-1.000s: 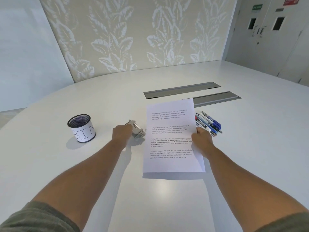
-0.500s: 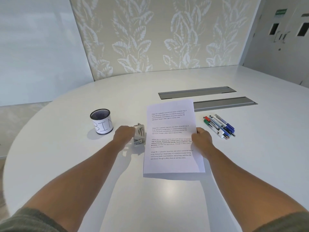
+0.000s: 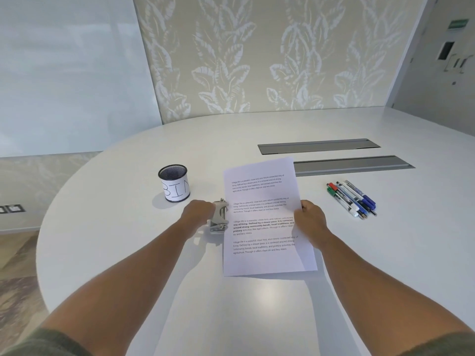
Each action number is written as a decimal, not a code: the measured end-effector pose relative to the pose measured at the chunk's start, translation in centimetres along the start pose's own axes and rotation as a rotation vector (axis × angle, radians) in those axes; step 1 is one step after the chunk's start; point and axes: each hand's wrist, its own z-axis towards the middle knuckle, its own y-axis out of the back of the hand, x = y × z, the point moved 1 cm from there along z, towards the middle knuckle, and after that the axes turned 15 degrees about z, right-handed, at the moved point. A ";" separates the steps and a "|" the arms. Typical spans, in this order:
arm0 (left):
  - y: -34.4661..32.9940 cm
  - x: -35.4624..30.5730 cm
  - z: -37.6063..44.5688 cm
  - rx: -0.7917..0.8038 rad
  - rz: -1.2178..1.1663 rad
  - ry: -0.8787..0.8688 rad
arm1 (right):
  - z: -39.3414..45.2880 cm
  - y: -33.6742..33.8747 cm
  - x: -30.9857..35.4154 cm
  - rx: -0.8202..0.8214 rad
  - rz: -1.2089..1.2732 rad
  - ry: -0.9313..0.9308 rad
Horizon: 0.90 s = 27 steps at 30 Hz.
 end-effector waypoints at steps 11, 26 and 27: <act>-0.3 1.1 -1.7 -0.051 -0.108 0.073 | -0.7 -2.5 -0.2 0.027 0.039 0.014; 0.0 2.9 -1.1 0.014 -0.418 0.212 | -1.1 -3.4 -0.7 0.084 -0.035 0.014; 0.1 2.9 -1.1 0.005 -0.437 0.225 | -1.1 -3.4 -0.7 0.074 -0.033 0.021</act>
